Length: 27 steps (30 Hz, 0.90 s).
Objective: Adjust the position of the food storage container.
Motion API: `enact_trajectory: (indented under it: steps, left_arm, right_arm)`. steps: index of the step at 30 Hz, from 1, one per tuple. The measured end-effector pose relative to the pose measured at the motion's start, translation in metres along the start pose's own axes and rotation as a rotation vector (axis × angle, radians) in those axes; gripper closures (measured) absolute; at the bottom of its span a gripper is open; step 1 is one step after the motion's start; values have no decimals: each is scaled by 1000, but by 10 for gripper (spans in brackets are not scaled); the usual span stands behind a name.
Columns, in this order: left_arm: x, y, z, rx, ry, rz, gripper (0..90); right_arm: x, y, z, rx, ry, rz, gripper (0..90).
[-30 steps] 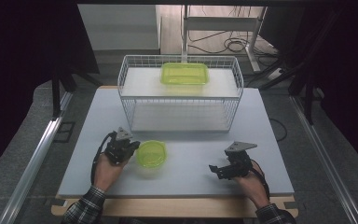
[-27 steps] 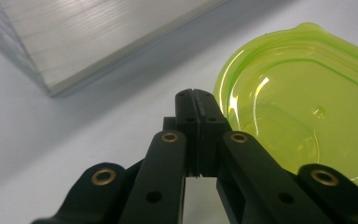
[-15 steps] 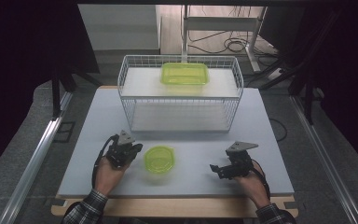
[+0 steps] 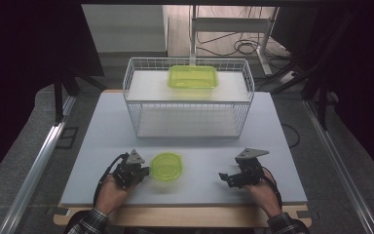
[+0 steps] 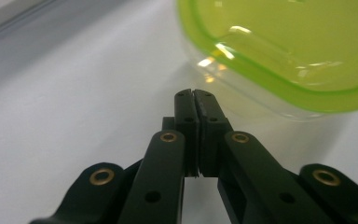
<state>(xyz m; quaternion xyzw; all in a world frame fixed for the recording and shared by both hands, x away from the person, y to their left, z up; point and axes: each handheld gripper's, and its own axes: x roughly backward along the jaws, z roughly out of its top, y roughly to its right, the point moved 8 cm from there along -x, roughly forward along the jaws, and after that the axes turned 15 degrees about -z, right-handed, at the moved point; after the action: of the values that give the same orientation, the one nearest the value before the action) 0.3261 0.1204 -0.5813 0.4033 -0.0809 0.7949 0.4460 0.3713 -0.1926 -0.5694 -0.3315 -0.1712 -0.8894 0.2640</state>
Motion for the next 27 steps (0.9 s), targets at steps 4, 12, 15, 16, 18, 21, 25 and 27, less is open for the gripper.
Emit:
enact_trajectory:
  steps: [4,12,15,16,18,21,25,27]
  left_arm:
    - [-5,6,2,-22,-16,-10,889]
    - [-13,18,8,-38,-17,-49,884]
    - [-17,23,11,-58,-22,-56,880]
    - [-19,25,13,-62,-19,-58,879]
    - [-21,27,16,-73,-16,-59,878]
    - [-26,29,19,-86,-16,-62,875]
    - [-33,32,26,-103,-12,-69,874]
    - [-36,35,29,-115,-13,-77,874]
  right_arm:
    - [-1,-1,-1,-1,-4,3,72]
    - [-3,-4,-1,2,-12,14,72]
    - [-3,-5,-1,8,-15,17,72]
    - [-3,-6,-1,8,-15,19,72]
    - [-3,-6,-1,10,-16,20,72]
    - [-3,-8,-1,15,-16,22,72]
    - [-4,-10,-1,16,-17,24,72]
    - [-4,-10,-1,16,-17,25,72]
